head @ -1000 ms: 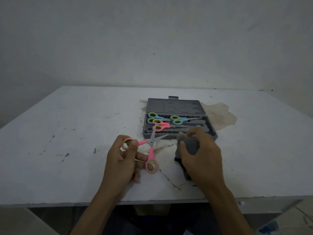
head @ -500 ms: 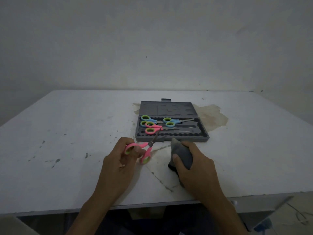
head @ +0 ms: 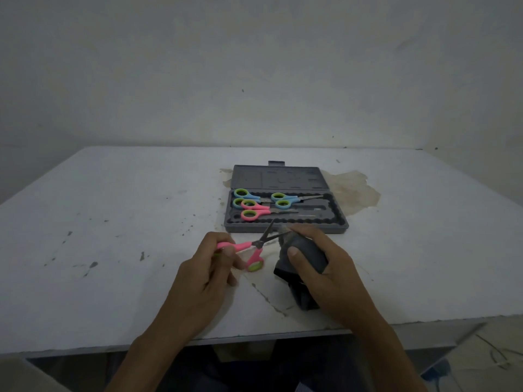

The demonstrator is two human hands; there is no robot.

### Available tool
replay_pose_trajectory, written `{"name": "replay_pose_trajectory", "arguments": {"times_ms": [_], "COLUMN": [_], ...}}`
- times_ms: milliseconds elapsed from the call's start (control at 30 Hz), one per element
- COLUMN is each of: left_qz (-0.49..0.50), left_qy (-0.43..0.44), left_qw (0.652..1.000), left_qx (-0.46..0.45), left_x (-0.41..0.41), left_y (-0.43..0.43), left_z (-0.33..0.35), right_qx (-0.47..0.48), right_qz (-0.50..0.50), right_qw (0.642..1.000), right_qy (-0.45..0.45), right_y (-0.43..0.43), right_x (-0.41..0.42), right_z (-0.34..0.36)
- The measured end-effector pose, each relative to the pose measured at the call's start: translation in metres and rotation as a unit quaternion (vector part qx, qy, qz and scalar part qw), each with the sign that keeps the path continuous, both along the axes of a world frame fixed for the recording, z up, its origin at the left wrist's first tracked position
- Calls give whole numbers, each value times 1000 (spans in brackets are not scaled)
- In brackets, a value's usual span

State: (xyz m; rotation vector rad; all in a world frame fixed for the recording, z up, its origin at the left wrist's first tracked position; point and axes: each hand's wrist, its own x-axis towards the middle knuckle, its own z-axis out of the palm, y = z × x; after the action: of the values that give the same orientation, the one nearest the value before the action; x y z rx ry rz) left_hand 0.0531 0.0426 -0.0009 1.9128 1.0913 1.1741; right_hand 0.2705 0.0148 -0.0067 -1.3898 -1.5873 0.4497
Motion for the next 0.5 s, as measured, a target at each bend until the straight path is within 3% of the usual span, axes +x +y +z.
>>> {"name": "replay_pose_trajectory", "arguments": {"times_ms": [133, 333, 500], "left_qz": [7, 75, 51], "left_qy": [5, 25, 70], "left_qw": [1000, 997, 996], "left_qx": [-25, -9, 14], "left_x": [0, -4, 0], "left_y": [1, 1, -3], "left_z": [1, 6, -1], "right_qx": [3, 30, 29], "right_qz": [-6, -181, -186], "right_qw": [998, 979, 976], "right_qy": [-61, -85, -107], "right_y": [-1, -6, -8], "right_x": [-1, 21, 23], "right_z": [0, -4, -6]}}
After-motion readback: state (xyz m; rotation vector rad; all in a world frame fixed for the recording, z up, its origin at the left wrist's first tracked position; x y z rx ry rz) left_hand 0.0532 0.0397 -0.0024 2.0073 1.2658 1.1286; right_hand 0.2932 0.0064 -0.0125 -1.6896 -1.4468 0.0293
